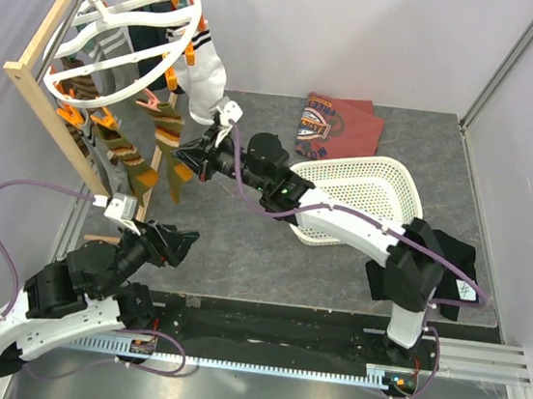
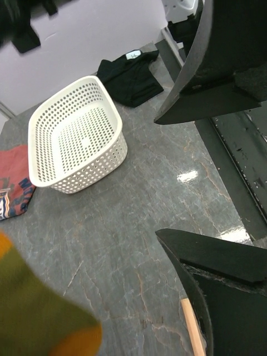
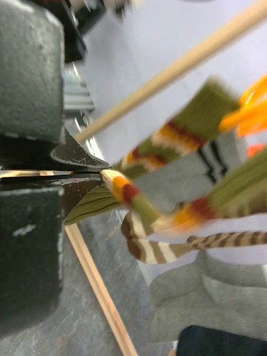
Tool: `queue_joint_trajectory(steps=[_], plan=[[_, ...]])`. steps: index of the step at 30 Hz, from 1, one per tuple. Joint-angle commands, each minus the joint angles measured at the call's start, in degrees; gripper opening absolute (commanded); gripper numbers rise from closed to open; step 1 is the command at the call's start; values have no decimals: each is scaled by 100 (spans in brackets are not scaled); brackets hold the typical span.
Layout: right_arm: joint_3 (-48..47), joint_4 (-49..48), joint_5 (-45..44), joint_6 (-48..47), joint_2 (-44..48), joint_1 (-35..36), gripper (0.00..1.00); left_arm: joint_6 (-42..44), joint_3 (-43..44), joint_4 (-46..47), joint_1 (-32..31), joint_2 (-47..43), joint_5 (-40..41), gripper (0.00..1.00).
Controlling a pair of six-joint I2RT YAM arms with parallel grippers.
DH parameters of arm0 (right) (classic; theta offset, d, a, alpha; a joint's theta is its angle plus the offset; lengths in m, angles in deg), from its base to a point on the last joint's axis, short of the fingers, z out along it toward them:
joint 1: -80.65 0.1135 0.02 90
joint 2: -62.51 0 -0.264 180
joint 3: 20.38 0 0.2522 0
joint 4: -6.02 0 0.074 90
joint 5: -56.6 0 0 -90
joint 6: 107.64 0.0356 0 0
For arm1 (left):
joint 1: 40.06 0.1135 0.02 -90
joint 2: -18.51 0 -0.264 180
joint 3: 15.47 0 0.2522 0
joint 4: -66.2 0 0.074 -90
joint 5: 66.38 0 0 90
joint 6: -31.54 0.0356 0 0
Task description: Remove the socks clipped to the hanger
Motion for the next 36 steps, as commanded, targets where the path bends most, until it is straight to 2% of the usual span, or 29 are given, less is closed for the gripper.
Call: queue_joint_trajectory(steps=[1,8,13,17,30,31,34,35,36], plan=[[319,-125,302,486,987,49,0,-4,466,41,-5,347,455,84],[725,-169,601,1356,1409,163,0,348,668,76,-5,803,842,88],[909,-160,637,1462,1498,234,0,698,845,436,-5,936,921,88],[1041,-230,584,1532,1507,251,0,1041,626,919,-5,910,719,89],[1147,-441,874,2156,1515,374,0,1648,317,1587,-14,1358,1106,82],[1164,-441,857,2165,1541,374,0,1684,309,1684,-5,1384,1097,81],[1199,-441,839,2200,1577,383,0,1903,326,1816,-14,1437,974,54],[1208,-433,822,2218,1577,383,0,1938,344,1799,-5,1437,965,34],[1165,-354,804,2209,1568,383,0,1947,352,1781,-5,1429,930,26]])
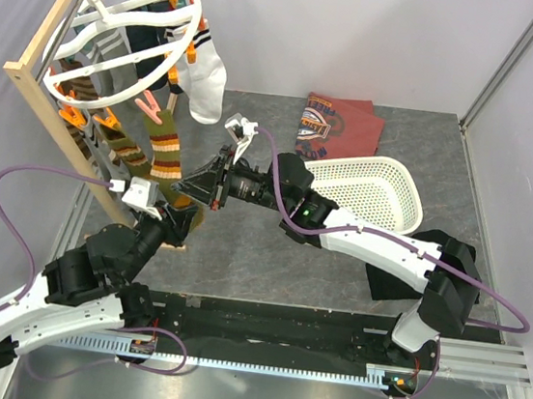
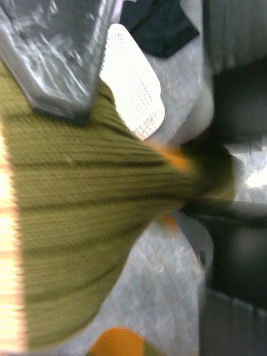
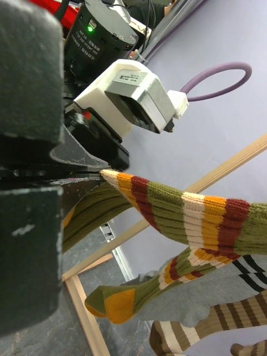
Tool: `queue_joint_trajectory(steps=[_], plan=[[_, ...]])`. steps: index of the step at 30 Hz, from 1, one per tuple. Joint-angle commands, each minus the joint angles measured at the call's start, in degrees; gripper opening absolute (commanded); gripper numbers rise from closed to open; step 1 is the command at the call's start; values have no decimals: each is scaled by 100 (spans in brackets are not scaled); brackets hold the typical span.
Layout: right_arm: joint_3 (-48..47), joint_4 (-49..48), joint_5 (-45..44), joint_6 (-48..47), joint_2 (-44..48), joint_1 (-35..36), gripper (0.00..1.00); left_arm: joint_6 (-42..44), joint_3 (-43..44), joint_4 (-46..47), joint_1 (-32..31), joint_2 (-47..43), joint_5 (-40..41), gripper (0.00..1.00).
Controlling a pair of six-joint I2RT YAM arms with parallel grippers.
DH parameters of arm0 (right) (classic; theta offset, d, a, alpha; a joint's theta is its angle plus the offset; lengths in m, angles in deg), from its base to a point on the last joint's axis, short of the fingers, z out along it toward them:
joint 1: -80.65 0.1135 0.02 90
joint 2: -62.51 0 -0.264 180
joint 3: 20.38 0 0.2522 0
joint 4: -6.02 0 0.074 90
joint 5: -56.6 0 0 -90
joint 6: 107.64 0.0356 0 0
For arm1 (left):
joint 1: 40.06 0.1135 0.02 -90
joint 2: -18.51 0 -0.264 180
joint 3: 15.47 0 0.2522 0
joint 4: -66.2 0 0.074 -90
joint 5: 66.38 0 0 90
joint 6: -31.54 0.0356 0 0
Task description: Remove the socks clipped to the hanger
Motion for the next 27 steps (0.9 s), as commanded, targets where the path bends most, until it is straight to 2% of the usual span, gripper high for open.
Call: queue_joint_trajectory(steps=[1,2,3,4,7,8,13,20,27], plan=[[-53,-133,54,57,202,36,0,359,70,387,-5,28,19,14],[-132,51,2,-57,193,36,4,359,79,352,-5,-16,-182,9],[-359,522,-103,-345,185,44,12,350,62,317,-5,-51,-315,5],[-492,779,-200,-548,176,36,28,324,44,299,-5,-139,-568,2],[-966,1536,-753,-1110,211,36,46,288,-52,237,-5,-262,-1034,2],[-1081,1642,-850,-1252,202,36,58,288,-78,228,-5,-332,-1132,2],[-2169,2354,-1343,-2077,-122,9,78,288,-140,132,-5,-430,-1467,2],[-4488,3382,-1054,-2396,-1377,-263,80,332,-149,132,-5,-649,-1546,2],[-5485,3551,-702,-2265,-2048,-281,80,376,-114,88,-5,-746,-1651,2]])
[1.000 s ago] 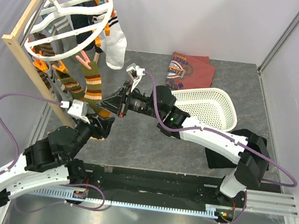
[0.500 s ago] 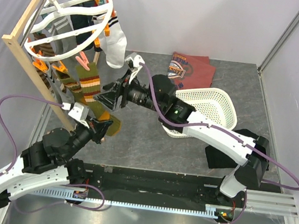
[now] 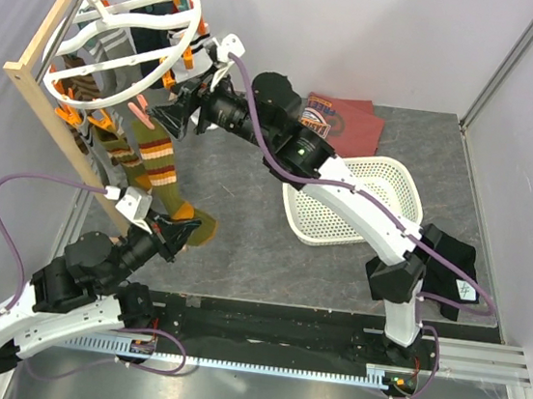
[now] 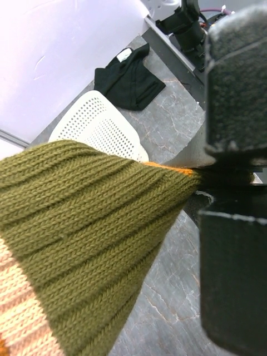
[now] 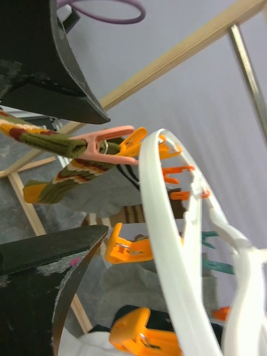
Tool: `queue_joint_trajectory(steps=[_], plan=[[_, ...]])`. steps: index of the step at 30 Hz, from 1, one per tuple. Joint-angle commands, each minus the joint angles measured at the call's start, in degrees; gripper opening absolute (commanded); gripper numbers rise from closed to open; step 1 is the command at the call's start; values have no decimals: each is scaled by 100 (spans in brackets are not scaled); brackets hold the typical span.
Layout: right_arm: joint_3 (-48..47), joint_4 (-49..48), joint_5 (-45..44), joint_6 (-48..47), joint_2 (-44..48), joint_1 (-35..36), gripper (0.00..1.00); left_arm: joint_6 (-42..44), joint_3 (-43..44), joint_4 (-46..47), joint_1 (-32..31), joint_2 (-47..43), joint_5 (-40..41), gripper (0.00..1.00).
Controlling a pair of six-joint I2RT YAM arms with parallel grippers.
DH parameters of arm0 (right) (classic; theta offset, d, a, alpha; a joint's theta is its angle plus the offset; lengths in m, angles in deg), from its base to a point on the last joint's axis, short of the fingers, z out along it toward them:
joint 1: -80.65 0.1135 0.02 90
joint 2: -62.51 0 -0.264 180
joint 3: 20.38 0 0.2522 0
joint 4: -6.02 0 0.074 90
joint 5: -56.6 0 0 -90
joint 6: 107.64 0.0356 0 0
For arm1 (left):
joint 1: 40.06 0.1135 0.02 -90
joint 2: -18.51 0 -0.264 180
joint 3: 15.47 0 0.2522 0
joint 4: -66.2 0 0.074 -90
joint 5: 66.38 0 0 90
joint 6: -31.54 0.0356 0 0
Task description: Remove the socks clipped to the hanger
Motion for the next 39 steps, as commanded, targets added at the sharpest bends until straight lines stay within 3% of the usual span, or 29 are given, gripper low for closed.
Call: queue_joint_trajectory(steps=[1,16,29,33,35,37,38,39], plan=[[-510,303,325,31,-297,21,79,206,6,59,-5,-7,-259,2],[-589,-155,431,154,-526,223,74,179,15,112,-14,379,-541,2],[-871,-338,-140,-233,-842,390,72,171,15,121,-5,379,-568,2],[-862,-672,-79,-189,-912,390,46,171,15,130,-5,388,-568,2],[-836,-875,-26,-110,-939,390,43,171,6,130,-5,388,-568,2],[-792,-1067,18,-14,-948,390,35,179,6,130,-5,397,-576,2],[-783,-1103,35,13,-956,390,17,171,6,121,-5,388,-576,2],[-783,-1130,53,31,-956,390,5,171,6,130,-5,379,-576,2]])
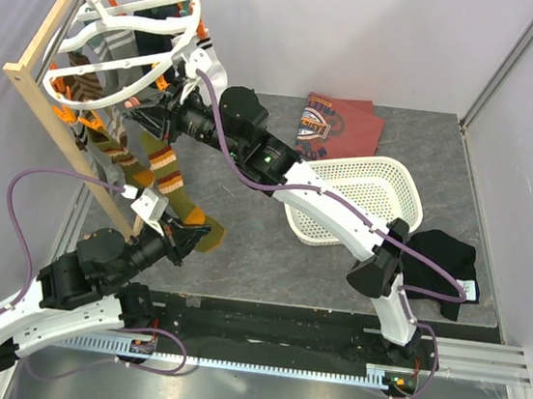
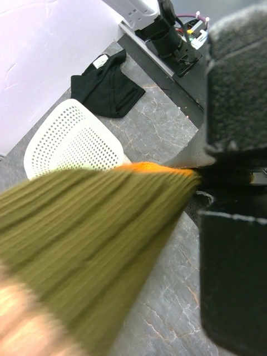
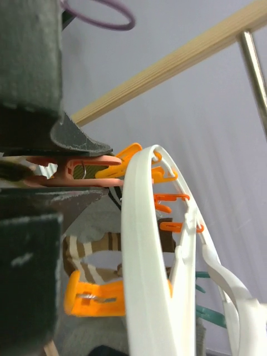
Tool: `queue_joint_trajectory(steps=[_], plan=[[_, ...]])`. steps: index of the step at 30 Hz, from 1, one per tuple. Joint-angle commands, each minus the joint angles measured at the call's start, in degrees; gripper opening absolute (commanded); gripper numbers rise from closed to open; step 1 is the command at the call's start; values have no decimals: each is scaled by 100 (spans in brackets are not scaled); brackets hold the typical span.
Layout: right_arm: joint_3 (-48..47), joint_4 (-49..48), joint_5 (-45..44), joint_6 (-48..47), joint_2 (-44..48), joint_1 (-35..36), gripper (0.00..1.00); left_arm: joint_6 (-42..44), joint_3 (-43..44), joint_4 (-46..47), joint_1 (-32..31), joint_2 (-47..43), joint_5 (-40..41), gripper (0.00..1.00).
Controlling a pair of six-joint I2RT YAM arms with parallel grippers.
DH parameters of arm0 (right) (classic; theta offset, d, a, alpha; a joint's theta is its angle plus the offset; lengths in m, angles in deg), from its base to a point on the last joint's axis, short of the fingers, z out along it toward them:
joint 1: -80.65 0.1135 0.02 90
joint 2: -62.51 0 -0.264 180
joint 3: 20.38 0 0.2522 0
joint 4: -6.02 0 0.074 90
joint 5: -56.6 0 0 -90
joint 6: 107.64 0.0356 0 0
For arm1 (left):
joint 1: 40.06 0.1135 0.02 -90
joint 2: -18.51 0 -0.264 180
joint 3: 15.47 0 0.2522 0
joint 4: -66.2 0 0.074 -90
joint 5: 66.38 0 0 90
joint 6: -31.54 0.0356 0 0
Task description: Remove the socks clipped to the hanger
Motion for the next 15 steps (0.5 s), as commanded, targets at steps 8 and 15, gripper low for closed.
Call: queue_joint_trajectory(steps=[8,15], plan=[[187,-742,104,206,183,38,0,164,-20,114,-5,-25,-69,2],[1194,-768,340,102,937,38,50,155,32,-17,-5,-78,-227,2]])
